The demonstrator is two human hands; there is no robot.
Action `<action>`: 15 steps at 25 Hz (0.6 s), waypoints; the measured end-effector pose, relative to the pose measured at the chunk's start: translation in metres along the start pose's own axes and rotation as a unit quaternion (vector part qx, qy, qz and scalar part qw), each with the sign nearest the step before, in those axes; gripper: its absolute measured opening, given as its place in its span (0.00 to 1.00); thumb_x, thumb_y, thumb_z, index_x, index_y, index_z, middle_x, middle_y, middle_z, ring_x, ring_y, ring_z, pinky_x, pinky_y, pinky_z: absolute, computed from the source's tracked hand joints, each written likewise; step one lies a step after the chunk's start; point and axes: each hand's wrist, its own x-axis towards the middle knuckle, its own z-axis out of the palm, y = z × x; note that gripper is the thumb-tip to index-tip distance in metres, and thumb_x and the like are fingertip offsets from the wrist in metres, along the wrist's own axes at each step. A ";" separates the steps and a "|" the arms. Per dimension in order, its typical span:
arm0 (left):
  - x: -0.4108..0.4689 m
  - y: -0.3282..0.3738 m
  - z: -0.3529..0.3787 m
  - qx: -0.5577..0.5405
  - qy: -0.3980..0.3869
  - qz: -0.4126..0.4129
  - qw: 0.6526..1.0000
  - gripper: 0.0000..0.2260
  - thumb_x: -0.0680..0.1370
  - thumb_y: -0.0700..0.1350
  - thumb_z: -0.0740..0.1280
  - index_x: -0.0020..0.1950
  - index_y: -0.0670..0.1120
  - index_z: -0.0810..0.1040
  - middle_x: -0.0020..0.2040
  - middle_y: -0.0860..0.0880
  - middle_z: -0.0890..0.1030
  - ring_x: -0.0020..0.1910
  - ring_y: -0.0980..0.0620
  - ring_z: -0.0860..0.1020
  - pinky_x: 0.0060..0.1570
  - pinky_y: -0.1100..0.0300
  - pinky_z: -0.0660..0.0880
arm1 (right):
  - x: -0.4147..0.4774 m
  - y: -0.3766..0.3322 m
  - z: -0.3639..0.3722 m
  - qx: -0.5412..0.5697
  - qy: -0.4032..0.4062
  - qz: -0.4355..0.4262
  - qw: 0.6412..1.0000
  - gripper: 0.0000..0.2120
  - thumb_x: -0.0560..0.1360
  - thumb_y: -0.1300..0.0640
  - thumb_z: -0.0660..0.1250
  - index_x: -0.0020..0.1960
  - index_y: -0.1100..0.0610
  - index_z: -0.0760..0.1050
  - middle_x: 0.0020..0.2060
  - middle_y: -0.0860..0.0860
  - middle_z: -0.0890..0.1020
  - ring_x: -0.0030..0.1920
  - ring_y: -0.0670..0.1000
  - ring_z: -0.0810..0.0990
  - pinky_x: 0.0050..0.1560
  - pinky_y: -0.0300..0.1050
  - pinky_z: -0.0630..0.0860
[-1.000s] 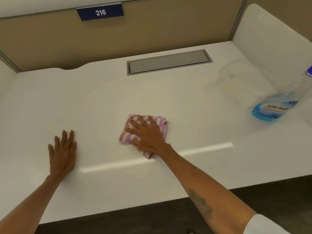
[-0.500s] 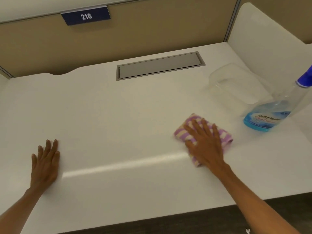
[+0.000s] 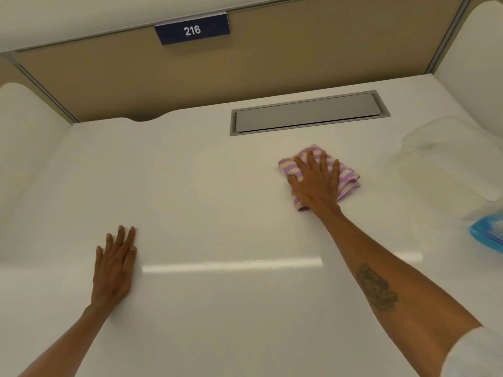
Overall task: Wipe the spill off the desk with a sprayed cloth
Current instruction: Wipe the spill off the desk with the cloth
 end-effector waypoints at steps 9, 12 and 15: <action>0.000 -0.005 -0.002 -0.031 0.003 0.006 1.000 0.22 0.86 0.49 0.51 0.81 0.56 0.54 0.81 0.57 0.49 0.80 0.54 0.44 0.78 0.55 0.37 | -0.079 -0.160 0.022 0.084 -0.073 -0.238 0.965 0.24 0.81 0.43 0.52 0.76 0.46 0.63 0.77 0.46 0.63 0.80 0.51 0.54 0.78 0.57 0.39; 0.001 -0.007 -0.003 -0.043 0.000 0.006 0.999 0.22 0.86 0.49 0.51 0.81 0.54 0.54 0.81 0.56 0.50 0.81 0.53 0.44 0.78 0.54 0.37 | -0.139 -0.200 0.010 0.237 -0.105 -0.250 0.933 0.21 0.79 0.45 0.52 0.71 0.44 0.70 0.72 0.39 0.70 0.76 0.46 0.62 0.78 0.52 0.46; -0.002 -0.009 -0.007 -0.071 -0.011 0.020 0.997 0.22 0.86 0.50 0.51 0.81 0.55 0.54 0.81 0.57 0.50 0.81 0.53 0.44 0.78 0.53 0.36 | -0.179 -0.215 -0.024 0.529 -0.186 -0.092 0.823 0.13 0.79 0.52 0.59 0.59 0.41 0.76 0.48 0.26 0.79 0.51 0.30 0.77 0.57 0.26 0.69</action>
